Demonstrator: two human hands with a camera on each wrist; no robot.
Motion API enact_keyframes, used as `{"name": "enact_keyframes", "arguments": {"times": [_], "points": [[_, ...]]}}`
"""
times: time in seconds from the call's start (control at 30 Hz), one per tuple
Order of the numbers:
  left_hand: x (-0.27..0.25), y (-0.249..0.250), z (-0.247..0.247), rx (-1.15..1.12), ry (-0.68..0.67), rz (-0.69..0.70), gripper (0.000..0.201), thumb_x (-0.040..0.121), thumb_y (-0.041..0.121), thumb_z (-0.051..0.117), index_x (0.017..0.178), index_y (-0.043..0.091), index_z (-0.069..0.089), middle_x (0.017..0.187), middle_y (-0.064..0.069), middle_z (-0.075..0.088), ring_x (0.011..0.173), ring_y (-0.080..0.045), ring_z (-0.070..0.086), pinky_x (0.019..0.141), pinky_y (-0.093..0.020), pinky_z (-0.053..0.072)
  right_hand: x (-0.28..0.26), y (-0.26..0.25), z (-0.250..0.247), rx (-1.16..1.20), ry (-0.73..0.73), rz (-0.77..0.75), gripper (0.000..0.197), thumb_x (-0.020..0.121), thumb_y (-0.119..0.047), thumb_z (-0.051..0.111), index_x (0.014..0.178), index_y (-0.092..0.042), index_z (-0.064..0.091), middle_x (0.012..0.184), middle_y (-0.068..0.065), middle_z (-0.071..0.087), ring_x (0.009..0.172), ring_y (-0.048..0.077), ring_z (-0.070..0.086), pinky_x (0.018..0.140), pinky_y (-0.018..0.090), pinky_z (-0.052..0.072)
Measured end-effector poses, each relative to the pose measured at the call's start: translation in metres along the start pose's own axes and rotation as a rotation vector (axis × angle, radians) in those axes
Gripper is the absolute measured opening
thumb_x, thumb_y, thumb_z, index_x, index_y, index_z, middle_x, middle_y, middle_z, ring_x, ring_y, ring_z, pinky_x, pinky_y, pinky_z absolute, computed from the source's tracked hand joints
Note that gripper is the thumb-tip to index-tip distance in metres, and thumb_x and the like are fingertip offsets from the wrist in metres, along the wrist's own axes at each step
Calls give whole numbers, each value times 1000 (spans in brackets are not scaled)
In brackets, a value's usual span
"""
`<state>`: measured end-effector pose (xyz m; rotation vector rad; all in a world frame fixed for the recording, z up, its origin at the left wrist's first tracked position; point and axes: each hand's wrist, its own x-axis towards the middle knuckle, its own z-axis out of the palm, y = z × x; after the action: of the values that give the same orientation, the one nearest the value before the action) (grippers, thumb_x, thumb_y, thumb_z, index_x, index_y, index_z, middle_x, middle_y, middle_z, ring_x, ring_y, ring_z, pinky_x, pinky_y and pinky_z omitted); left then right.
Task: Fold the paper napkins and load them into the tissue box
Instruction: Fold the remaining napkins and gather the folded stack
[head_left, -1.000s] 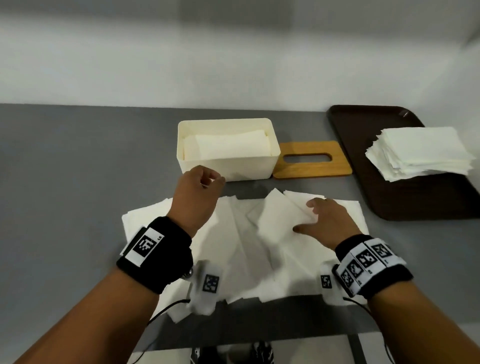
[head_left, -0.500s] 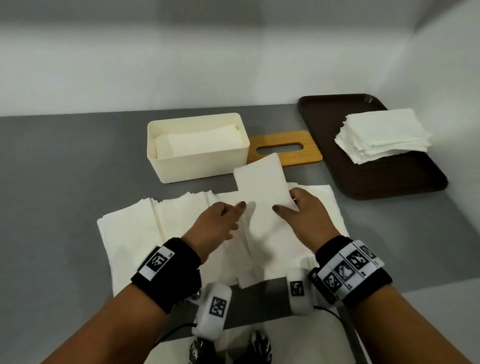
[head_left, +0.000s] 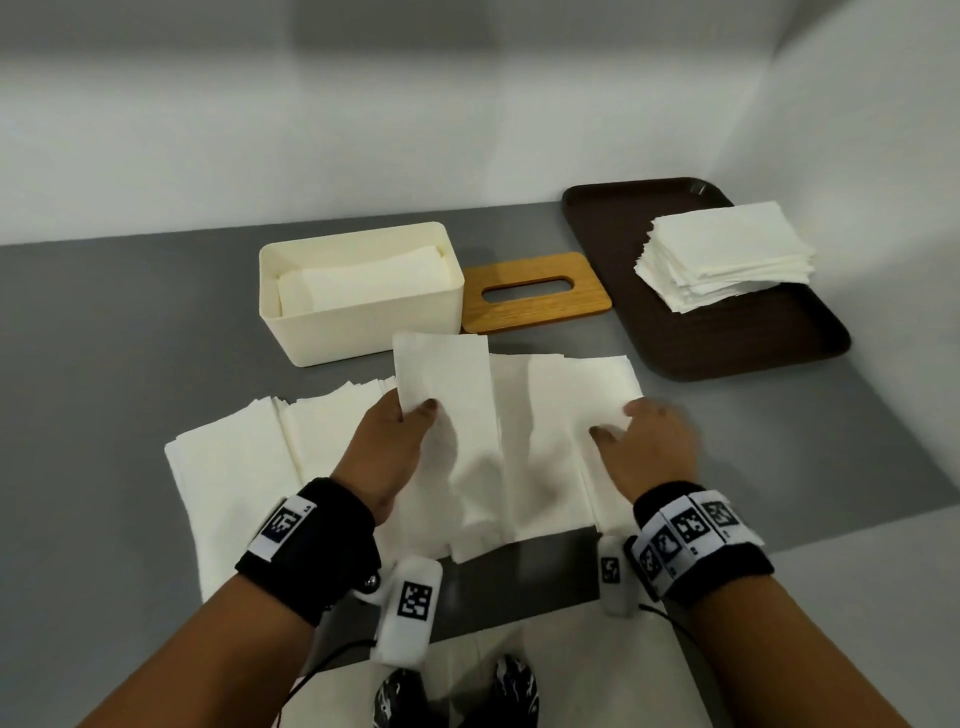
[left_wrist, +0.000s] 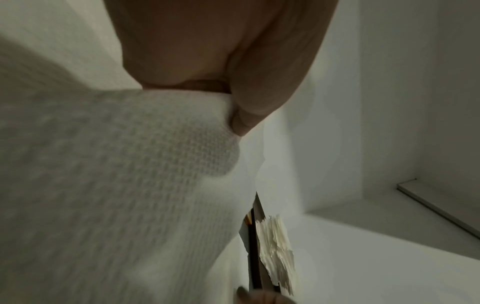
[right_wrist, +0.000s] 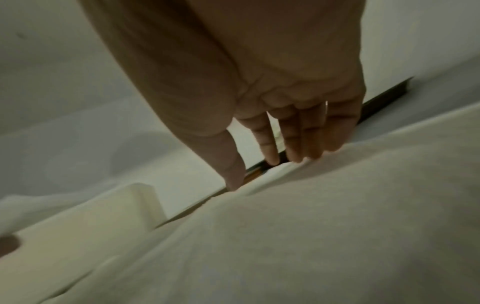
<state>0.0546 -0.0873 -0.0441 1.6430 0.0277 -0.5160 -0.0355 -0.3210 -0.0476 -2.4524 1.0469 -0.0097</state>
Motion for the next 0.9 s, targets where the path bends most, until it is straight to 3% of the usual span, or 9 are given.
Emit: {"name": "enact_keyframes", "arguments": {"times": [0.1, 0.17, 0.27, 0.33, 0.5, 0.67, 0.73, 0.8, 0.9], "points": [[-1, 0, -4, 17, -6, -11, 25, 101, 20, 49, 121, 14, 63, 114, -5, 71, 108, -23, 66, 98, -40, 49, 7, 9, -8, -197, -42, 116, 76, 78, -54, 70, 133, -7, 47, 135, 17, 50, 127, 34, 45, 103, 45, 39], [-2, 0, -3, 22, -11, -14, 25, 101, 22, 50, 121, 14, 63, 114, -5, 71, 108, -23, 66, 97, -39, 50, 10, 10, -10, -212, -53, 148, 82, 73, -60, 72, 132, -9, 48, 134, 16, 51, 125, 35, 47, 100, 46, 43], [-2, 1, -1, 23, -17, -20, 24, 101, 22, 50, 120, 14, 63, 110, -2, 71, 102, -20, 65, 84, -30, 49, 11, 8, -13, -156, -85, 159, 68, 70, -57, 74, 116, -12, 54, 119, 11, 61, 112, 33, 56, 93, 46, 49], [-4, 4, 0, 25, -27, -27, 24, 102, 22, 49, 119, 13, 63, 110, -1, 71, 100, -19, 65, 79, -27, 48, 9, 7, -16, -84, -98, 161, 62, 72, -52, 76, 114, -13, 53, 115, 8, 62, 109, 33, 58, 91, 44, 50], [-6, 4, 1, 42, -37, -38, 26, 101, 23, 49, 122, 14, 61, 115, -3, 70, 106, -20, 64, 82, -28, 48, 4, 11, -20, 37, -41, 105, 37, 88, -31, 67, 116, -12, 54, 104, 6, 62, 96, 27, 60, 82, 37, 46], [-7, 3, 3, 46, -49, -51, 25, 102, 22, 49, 121, 14, 62, 114, -3, 70, 107, -21, 64, 81, -27, 48, 1, 21, -27, 13, 22, 35, 13, 93, -21, 61, 93, -9, 58, 73, 0, 54, 73, 21, 52, 70, 30, 37], [-7, 3, 4, 47, -54, -56, 25, 102, 22, 49, 122, 14, 61, 114, -3, 70, 107, -21, 64, 82, -28, 48, 2, 24, -30, 58, 48, 22, 14, 92, -21, 62, 85, -13, 53, 76, 2, 58, 74, 22, 54, 71, 31, 40], [-8, 3, 5, 45, -58, -61, 26, 102, 22, 49, 123, 14, 61, 115, -3, 69, 108, -21, 64, 83, -28, 48, 4, 27, -31, 150, 46, 30, 12, 92, -21, 62, 88, -17, 51, 84, 3, 60, 79, 23, 57, 74, 33, 43], [-8, 4, 6, 44, -64, -70, 26, 102, 22, 49, 123, 15, 61, 115, -2, 69, 108, -21, 63, 84, -29, 48, 7, 33, -30, 314, -63, 101, 14, 88, -23, 66, 88, -18, 53, 87, 3, 61, 81, 23, 59, 77, 37, 48]]}}
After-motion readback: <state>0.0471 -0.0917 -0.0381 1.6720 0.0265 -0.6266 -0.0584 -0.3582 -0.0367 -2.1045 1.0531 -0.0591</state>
